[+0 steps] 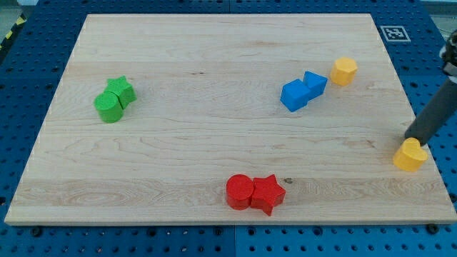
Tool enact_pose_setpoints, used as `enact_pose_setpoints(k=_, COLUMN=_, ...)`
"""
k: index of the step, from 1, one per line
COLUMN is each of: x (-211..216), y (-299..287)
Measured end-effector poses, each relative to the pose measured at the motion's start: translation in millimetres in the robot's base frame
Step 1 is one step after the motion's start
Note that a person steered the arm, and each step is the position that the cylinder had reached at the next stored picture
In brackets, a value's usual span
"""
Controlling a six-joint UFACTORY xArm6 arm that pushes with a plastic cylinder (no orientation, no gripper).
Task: Place the yellow hexagon to the left of the yellow heart
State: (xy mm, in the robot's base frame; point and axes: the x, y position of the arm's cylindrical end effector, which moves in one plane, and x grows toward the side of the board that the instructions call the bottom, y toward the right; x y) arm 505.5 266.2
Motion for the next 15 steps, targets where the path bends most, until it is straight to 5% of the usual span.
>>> enact_pose_setpoints(k=3, x=46.3, y=-17.5)
enact_pose_setpoints(k=5, x=31.1, y=-26.5)
enact_pose_setpoints(k=8, x=-148.3, y=16.2)
enact_pose_setpoints(k=10, x=-203.6, y=-62.3)
enact_pose_setpoints(k=12, x=-103.3, y=-58.0)
enact_pose_setpoints(k=14, x=-130.7, y=-75.8)
enact_pose_setpoints(k=15, x=-98.1, y=-84.1)
